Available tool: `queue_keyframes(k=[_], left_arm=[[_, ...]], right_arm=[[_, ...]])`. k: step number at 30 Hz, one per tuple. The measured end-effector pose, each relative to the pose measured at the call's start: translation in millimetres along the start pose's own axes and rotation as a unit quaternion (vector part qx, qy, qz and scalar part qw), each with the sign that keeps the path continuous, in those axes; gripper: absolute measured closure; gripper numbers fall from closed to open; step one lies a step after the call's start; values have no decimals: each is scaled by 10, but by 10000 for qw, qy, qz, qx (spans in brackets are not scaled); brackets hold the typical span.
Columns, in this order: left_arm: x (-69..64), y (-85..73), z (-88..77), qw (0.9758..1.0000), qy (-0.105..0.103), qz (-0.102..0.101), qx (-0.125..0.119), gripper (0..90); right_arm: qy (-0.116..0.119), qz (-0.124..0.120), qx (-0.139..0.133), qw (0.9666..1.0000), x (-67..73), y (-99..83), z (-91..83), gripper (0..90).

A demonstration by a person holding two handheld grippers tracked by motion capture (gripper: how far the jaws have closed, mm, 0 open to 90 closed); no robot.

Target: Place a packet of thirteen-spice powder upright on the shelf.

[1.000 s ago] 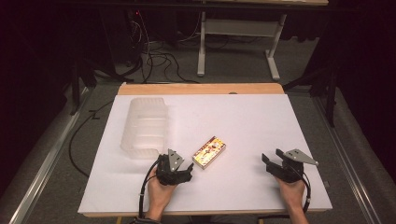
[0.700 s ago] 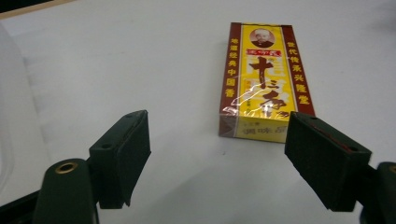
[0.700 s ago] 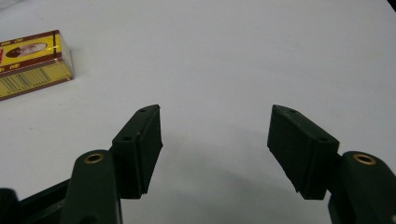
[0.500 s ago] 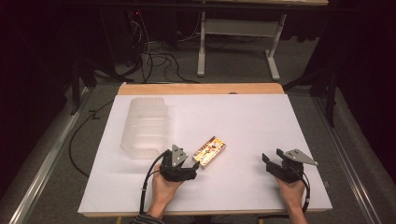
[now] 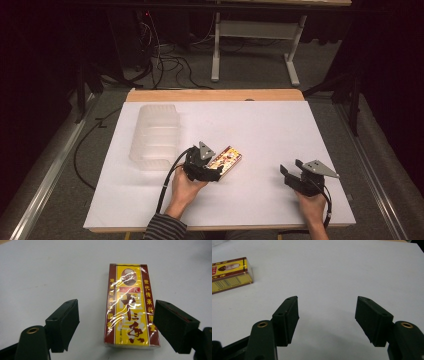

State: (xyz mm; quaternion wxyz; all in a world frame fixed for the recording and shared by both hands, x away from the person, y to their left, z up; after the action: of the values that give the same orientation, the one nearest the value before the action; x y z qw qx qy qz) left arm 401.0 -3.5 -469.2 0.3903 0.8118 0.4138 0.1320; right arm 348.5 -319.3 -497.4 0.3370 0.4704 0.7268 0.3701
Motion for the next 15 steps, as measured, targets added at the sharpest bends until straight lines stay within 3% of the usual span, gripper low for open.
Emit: queue_keyframes(k=[5,15], left_arm=[[-28,116,138,9998,33,1,210,211],[-78,267,325,9984,-90,41,549,219]], right_arm=[[-10,-72,-16,10000,5,2,-2,360],[4,-124,-47,9999,18,4,-8,362]])
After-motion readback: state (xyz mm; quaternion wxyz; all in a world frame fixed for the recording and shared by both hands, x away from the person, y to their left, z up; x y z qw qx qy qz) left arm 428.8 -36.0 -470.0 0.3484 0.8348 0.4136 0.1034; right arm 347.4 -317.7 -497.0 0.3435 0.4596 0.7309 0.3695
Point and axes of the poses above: each handheld gripper's, and its own axes: z roughly forward along the jaws, y roughly out of its top, x roughly to its left, the point moved 4 cm from there along z, roughly forward along the jaws, and after that the axes turned 10 degrees about -z, right-handed, at the moved point
